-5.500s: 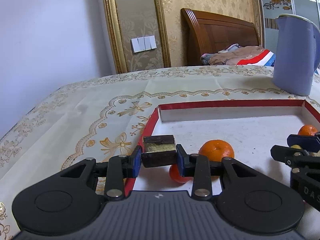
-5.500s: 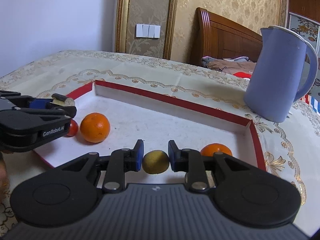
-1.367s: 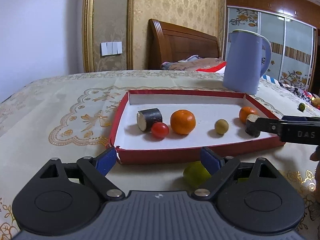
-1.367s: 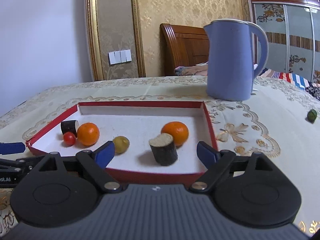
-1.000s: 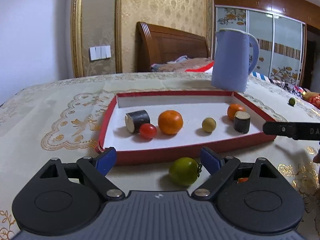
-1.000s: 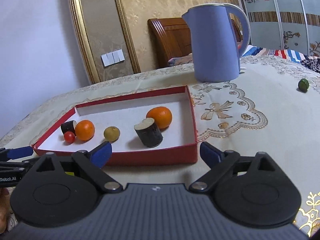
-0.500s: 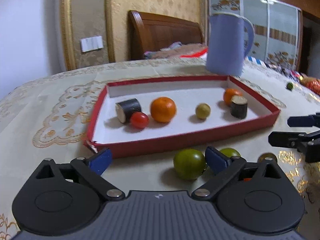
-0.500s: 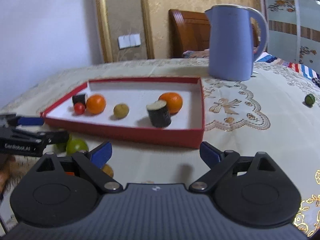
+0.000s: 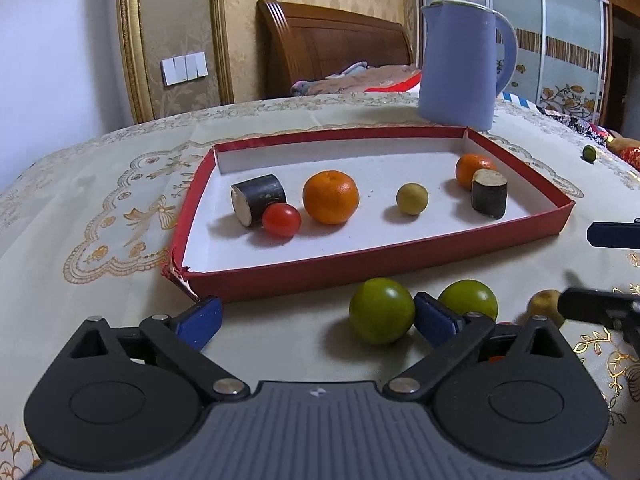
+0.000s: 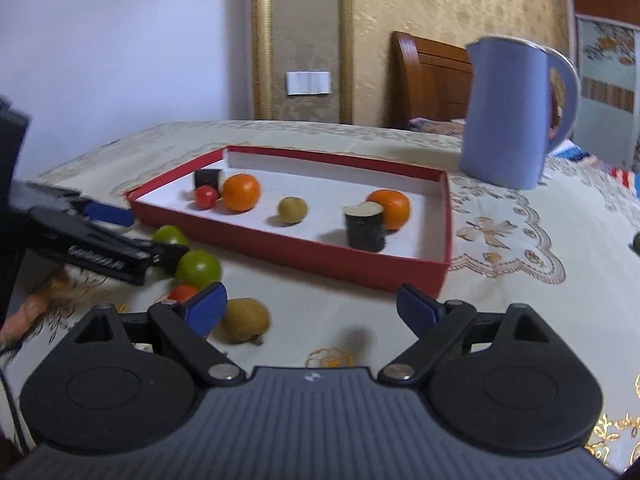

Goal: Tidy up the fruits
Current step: 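Lower the right tool onto a second small yellow fruit and close, then move the left tool onto a green tomato while the right tool holds the yellow fruit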

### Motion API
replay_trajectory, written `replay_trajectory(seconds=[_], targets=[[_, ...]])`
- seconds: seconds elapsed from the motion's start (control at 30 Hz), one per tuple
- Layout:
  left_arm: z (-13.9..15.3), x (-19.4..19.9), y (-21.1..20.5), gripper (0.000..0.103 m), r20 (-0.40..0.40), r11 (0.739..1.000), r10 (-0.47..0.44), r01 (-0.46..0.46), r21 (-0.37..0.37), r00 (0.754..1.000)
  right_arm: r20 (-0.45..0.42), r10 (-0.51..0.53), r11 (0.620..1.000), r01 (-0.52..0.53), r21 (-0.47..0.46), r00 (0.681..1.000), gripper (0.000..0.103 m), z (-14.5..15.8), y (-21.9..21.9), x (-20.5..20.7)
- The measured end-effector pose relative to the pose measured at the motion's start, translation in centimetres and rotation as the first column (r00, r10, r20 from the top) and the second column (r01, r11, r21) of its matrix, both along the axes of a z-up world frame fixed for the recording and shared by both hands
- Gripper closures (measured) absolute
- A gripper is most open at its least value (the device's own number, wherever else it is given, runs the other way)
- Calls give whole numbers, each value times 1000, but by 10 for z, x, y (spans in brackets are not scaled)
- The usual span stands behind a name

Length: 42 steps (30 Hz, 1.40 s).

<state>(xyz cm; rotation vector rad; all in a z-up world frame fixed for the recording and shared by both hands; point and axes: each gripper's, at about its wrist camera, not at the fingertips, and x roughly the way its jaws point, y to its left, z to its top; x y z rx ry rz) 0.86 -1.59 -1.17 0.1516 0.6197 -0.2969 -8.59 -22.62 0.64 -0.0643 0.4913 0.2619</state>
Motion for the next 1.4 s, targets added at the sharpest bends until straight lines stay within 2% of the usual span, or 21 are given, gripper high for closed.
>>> replay_trajectory(seconds=[0.17,0.33,0.4,0.47,0.5,0.7,0.87,0.97,1.17,1.3,1.4], targets=[[-1,2,-1,1,-10,1000,-6,6,5,1000,-37,47,998,-49,-43,998,28,-2,10,3],[-1,2,-1,1,-14,1000,-8,8,5,1000,-63,51,998,-52,-20,997,28,-4,12,8],[-2,2,-2,1,-17,1000,-9,10,7,1000,-74,47,999,-49,-20,996,33,-5,14,10],[-2,3,-3,1,-24,1000,-11,11,11,1000,-93,50,999,-52,-10,994,53,-6,16,13],[-2,3,-3,1,-24,1000,-10,11,12,1000,-105,52,999,-53,-3,993,58,-7,17,15],[-2,3,-2,1,-27,1000,-13,13,7,1000,-112,59,998,-63,-29,992,75,-9,22,16],[-2,3,-2,1,-28,1000,-13,14,7,1000,-109,57,998,-59,-17,992,77,-9,21,16],[-3,3,-2,1,-28,1000,-14,14,7,1000,-110,17,1000,-18,-8,994,77,-8,16,18],[-3,3,-2,1,-28,1000,-14,14,7,1000,-127,-157,988,157,-6,979,77,-6,3,33],[-3,5,-3,1,-32,1000,-19,19,12,999,-132,-175,984,170,-47,976,77,-7,6,44],[-4,6,-8,1,-42,999,-26,28,34,999,-128,-179,984,175,-42,975,77,-7,6,45]])
